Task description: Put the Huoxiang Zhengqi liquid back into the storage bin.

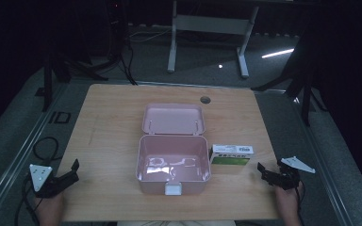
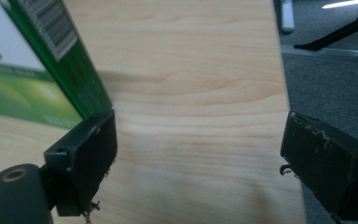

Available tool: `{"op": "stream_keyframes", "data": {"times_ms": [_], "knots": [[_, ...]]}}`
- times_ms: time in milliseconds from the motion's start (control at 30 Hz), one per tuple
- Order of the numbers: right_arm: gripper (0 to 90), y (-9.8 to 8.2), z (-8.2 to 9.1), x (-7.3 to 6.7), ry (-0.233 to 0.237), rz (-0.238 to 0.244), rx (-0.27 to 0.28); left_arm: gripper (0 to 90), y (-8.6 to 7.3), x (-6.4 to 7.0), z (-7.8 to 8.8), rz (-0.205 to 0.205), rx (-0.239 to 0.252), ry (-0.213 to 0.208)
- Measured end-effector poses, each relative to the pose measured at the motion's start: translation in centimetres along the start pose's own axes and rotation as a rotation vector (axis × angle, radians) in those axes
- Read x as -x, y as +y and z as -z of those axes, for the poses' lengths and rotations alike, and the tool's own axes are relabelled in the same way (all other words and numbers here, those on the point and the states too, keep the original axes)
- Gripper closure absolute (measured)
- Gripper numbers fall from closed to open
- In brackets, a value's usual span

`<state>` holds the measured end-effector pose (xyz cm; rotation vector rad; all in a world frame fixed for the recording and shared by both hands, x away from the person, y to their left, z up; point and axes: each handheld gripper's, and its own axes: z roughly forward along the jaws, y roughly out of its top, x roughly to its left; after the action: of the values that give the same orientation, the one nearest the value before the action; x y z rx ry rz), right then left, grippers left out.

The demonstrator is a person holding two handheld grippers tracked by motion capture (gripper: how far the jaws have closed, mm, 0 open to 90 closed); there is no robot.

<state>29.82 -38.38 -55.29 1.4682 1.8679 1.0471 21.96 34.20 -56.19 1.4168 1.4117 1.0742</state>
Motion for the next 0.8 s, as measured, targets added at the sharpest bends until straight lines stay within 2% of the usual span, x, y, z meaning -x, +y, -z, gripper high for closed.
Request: {"op": "stream_keyframes", "data": {"times_ms": [33, 133, 200, 233, 300, 367, 400, 433, 533, 667, 767, 800], "knots": [[10.4, -0.01, -0.01, 0.05, 0.030, 0.003, -0.005, 4.5, 0.01, 0.00, -0.01, 0.001, -0.001, 0.001], [10.4, -0.09, -0.04, 0.26, 0.079, -0.006, -0.025, 4.5, 0.01, 0.02, -0.02, -0.003, -0.002, 0.001], [10.4, -0.10, -0.12, 0.19, 0.103, 0.006, -0.035, 4.5, 0.00, 0.02, 0.00, -0.004, 0.000, -0.001], [10.4, -0.08, -0.18, 0.10, 0.096, 0.014, -0.042, 4.5, 0.00, 0.01, 0.00, -0.002, 0.001, 0.000], [10.4, -0.03, -0.32, 0.02, 0.116, 0.024, -0.058, 4.5, -0.01, -0.01, 0.02, 0.000, 0.003, -0.001], [10.4, -0.02, -0.36, 0.03, 0.106, 0.021, -0.062, 4.5, -0.01, -0.02, 0.02, 0.002, 0.004, 0.000], [10.4, 0.00, -0.33, 0.20, 0.136, 0.018, -0.067, 4.5, -0.01, -0.03, 0.02, 0.003, 0.003, -0.001], [10.4, 0.00, -0.34, 0.23, 0.129, 0.016, -0.072, 4.5, -0.01, -0.03, 0.02, 0.003, 0.003, -0.001], [10.4, 0.04, -0.35, 0.32, 0.152, 0.010, -0.077, 4.5, -0.01, -0.02, 0.01, 0.002, 0.002, -0.001], [10.7, 0.16, -0.36, 0.21, 0.185, 0.032, -0.080, 4.5, -0.01, -0.04, 0.02, 0.003, 0.004, -0.002], [10.6, 0.49, -0.30, 0.33, 0.296, 0.092, -0.162, 4.5, 0.00, -0.04, 0.00, 0.005, 0.000, -0.002], [10.6, 0.49, -0.37, 0.27, 0.319, 0.113, -0.186, 4.5, 0.00, -0.04, 0.00, 0.005, 0.000, -0.002]]}}
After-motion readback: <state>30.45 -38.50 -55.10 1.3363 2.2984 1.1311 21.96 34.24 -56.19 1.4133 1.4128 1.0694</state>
